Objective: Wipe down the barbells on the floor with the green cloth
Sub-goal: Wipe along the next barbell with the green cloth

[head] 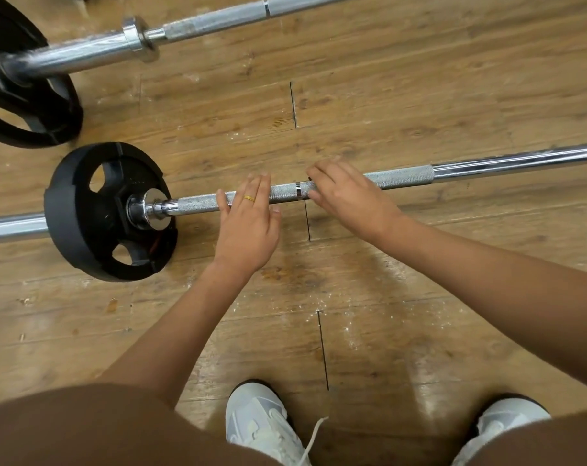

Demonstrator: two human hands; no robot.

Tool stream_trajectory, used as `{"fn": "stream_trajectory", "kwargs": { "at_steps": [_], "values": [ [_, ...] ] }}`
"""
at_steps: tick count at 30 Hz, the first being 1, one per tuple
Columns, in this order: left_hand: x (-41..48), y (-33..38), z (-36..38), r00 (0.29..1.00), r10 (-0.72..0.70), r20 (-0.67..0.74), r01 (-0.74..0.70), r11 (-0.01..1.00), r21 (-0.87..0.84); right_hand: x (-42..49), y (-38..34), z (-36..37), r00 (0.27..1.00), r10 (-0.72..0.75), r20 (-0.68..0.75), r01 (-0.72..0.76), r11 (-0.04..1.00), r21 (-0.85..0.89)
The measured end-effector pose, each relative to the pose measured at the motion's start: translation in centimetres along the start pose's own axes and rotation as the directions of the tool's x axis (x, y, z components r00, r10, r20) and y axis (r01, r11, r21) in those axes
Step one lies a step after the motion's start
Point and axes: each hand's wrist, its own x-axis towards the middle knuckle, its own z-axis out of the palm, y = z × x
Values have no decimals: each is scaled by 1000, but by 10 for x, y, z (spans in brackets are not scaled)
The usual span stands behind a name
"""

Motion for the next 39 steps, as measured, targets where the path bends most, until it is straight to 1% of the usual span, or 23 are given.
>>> {"fn": "stream_trajectory", "kwargs": {
  "at_steps": [2,4,5,7,10,11,13,15,17,20,22,25,28,32,34,39],
  "values": [
    [-1,0,0,1000,1,0,-1,1000,5,1,-6,2,999,-49,5,49,998,-38],
    [-1,-2,0,1000,8,-4,-8,1000,8,-2,-4,3,997,-67,26,68,995,-70],
    [-1,-3,1,1000,12,-8,-12,1000,10,-6,0,3,998,-68,13,69,995,-74],
    [-1,-4,2,1000,14,-14,-14,1000,14,-18,12,3,998,-32,-50,29,998,-61],
    [-3,-2,7,999,-2,-44,3,999,33,-24,8,6,991,71,-113,-72,997,-9],
    [-4,0,8,999,-8,-51,10,999,42,-19,1,8,992,67,-108,-67,998,-1],
    [-5,3,9,998,-17,-54,20,998,52,-7,-13,14,999,6,-41,-7,1000,-24],
    [-6,3,7,999,-14,-46,16,999,52,-2,-17,14,999,-35,-7,35,999,-35],
    [-7,1,4,999,2,-35,-1,999,46,-10,-7,9,1000,-13,-25,13,1000,-12],
    [-9,0,4,999,15,-39,-13,999,49,-28,8,3,991,96,-90,-92,995,42],
    [-13,2,6,999,4,-45,-2,999,50,-26,2,4,990,121,-75,-117,991,57],
    [-18,5,8,999,2,-45,1,998,64,-16,-11,8,997,79,-19,-79,997,16],
    [-22,3,6,999,22,-26,-20,997,73,-23,-6,2,1000,28,9,-28,1000,3],
    [-29,1,7,999,33,-13,-31,997,75,-49,12,-7,992,114,-53,-111,992,59],
    [-34,3,9,1000,26,-13,-25,996,80,-49,7,-5,991,128,-40,-125,991,49],
    [-48,3,9,999,33,20,-35,995,97,-45,-16,3,1000,27,12,-27,999,21]
  ]
}}
